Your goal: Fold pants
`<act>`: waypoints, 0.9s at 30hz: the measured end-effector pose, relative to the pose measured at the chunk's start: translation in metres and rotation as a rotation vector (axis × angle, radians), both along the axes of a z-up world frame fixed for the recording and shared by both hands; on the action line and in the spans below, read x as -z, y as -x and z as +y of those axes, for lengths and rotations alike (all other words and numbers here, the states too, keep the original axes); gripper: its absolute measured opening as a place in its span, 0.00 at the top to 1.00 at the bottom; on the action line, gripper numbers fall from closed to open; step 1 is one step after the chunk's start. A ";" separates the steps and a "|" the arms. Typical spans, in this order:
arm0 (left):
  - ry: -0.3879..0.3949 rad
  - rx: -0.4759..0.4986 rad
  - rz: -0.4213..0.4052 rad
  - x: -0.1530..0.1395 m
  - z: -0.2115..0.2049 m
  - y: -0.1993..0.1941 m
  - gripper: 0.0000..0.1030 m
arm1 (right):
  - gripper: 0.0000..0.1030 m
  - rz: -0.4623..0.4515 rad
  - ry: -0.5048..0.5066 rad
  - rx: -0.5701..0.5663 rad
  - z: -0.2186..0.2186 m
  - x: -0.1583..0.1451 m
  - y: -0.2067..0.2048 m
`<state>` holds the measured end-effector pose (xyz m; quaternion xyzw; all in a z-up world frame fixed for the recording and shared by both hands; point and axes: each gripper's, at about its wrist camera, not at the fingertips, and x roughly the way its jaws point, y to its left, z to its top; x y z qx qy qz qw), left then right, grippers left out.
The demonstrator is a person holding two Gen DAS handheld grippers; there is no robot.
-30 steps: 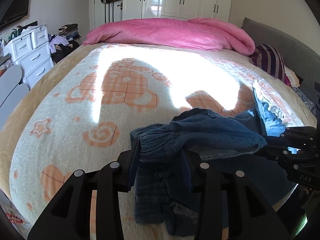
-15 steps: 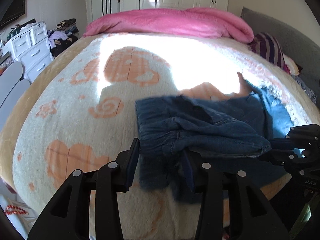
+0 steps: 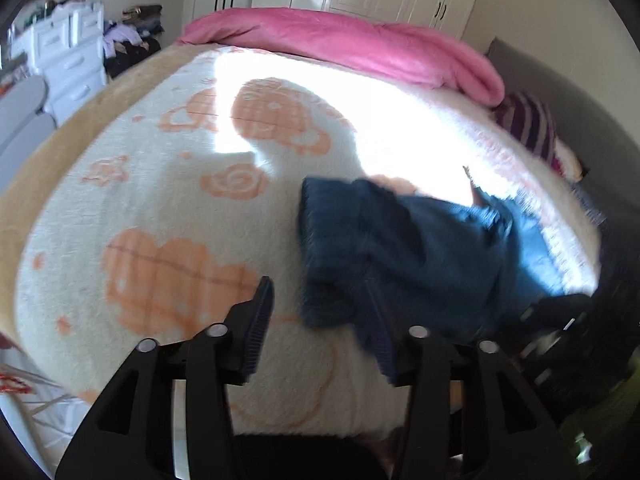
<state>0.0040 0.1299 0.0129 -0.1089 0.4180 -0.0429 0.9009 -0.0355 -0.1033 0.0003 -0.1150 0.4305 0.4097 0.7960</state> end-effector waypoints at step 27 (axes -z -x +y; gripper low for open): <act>-0.110 -0.018 0.017 0.029 -0.036 -0.030 0.83 | 0.65 0.140 0.009 0.174 -0.011 0.031 -0.020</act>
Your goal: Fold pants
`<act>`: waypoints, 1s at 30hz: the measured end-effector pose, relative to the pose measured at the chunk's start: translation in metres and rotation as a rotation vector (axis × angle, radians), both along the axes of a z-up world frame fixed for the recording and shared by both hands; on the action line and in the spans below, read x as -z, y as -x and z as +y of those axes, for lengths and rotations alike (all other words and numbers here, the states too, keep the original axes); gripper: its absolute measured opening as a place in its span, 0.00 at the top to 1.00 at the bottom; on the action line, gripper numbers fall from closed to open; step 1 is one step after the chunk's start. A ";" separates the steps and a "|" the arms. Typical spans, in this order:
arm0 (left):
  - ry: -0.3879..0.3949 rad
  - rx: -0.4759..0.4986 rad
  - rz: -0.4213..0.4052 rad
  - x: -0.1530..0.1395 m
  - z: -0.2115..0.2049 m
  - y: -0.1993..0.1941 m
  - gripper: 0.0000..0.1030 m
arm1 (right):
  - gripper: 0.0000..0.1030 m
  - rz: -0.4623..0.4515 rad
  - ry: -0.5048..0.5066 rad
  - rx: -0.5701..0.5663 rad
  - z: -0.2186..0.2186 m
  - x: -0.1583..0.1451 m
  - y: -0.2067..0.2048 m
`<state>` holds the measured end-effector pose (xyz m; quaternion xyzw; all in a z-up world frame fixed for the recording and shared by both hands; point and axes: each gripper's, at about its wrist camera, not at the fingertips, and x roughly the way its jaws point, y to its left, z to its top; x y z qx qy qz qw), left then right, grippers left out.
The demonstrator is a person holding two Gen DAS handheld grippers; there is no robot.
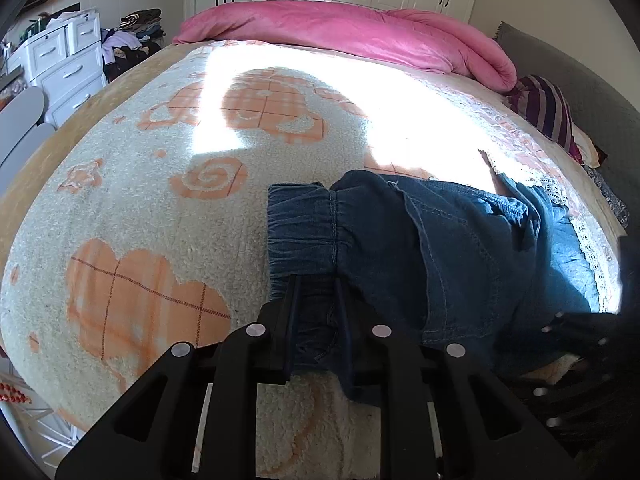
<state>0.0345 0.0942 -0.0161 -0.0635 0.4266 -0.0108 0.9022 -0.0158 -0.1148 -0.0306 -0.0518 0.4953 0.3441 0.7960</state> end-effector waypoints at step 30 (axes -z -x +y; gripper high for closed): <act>0.234 0.353 0.077 -0.005 -0.138 -0.005 0.58 | 0.39 -0.160 0.006 0.414 -0.158 -0.062 -0.113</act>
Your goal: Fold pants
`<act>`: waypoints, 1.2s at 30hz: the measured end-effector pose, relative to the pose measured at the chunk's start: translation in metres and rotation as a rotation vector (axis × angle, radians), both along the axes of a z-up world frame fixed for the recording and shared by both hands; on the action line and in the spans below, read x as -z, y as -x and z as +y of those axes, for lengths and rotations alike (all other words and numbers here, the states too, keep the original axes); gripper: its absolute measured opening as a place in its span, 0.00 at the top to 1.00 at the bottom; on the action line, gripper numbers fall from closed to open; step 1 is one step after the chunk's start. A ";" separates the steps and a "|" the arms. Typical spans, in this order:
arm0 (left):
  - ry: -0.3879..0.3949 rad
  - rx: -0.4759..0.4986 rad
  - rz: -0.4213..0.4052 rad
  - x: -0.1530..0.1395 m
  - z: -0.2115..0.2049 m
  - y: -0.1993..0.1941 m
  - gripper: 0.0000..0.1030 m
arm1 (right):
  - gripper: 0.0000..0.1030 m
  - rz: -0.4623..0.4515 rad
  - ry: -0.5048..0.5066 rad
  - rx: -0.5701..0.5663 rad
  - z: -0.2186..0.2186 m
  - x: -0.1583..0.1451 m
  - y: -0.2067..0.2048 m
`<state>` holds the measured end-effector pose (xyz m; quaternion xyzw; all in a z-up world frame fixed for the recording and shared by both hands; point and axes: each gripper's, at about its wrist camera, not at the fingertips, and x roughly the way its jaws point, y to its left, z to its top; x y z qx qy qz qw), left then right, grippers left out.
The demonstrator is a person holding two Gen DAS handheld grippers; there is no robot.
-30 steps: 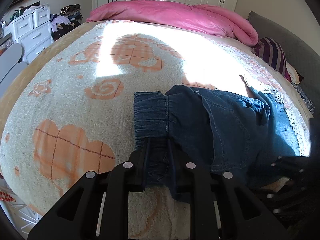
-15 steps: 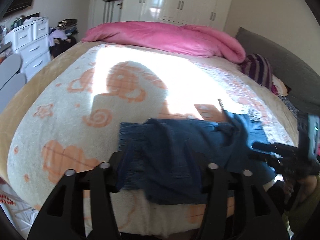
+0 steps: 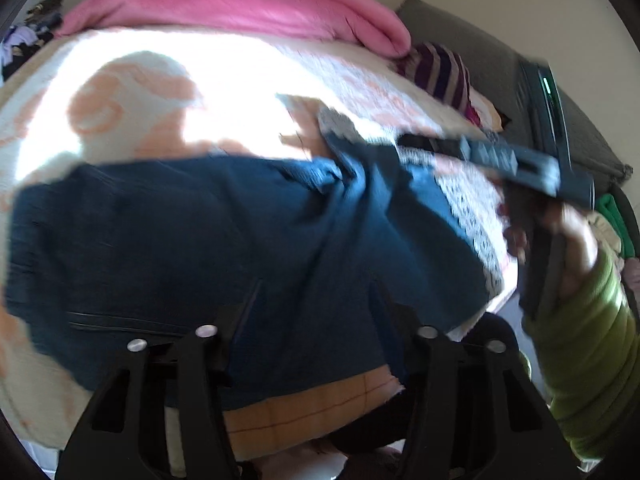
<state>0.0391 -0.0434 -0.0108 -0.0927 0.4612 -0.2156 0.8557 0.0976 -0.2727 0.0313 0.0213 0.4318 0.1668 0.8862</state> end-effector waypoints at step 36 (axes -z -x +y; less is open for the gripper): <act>-0.071 0.107 -0.049 0.016 -0.037 -0.014 0.98 | 0.96 -0.027 -0.186 0.218 -0.113 -0.030 0.022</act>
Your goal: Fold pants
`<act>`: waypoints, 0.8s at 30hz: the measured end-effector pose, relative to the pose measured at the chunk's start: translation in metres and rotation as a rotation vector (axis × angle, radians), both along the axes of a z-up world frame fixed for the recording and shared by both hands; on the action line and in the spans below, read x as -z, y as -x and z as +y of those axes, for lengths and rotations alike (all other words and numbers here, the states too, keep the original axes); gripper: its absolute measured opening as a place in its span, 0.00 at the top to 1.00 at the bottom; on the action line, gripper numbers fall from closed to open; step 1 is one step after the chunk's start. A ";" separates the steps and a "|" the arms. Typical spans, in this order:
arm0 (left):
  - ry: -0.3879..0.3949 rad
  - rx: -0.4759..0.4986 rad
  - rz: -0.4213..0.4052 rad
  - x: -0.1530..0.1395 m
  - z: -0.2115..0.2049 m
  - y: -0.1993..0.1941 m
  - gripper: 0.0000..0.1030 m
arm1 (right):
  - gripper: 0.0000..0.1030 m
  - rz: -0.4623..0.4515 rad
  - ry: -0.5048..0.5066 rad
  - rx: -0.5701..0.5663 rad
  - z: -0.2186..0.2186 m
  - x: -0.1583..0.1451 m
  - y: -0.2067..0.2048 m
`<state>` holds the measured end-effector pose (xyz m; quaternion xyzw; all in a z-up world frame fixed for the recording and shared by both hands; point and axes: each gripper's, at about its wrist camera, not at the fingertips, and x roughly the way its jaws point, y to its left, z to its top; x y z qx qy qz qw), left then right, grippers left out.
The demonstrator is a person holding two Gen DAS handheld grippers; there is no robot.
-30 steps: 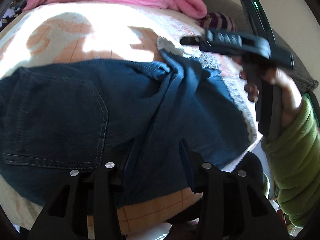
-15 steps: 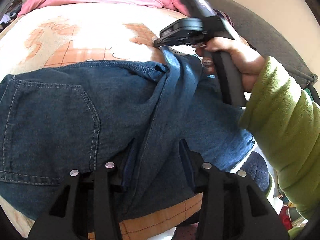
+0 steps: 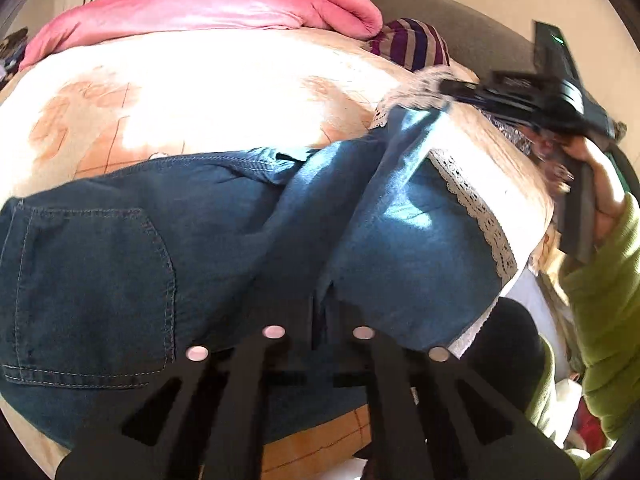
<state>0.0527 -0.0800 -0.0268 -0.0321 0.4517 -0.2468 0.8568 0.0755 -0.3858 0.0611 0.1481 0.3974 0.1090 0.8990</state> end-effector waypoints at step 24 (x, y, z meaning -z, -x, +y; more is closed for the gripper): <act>-0.065 0.127 -0.037 0.001 -0.005 0.034 0.98 | 0.96 0.187 -0.118 0.169 -0.037 0.077 0.155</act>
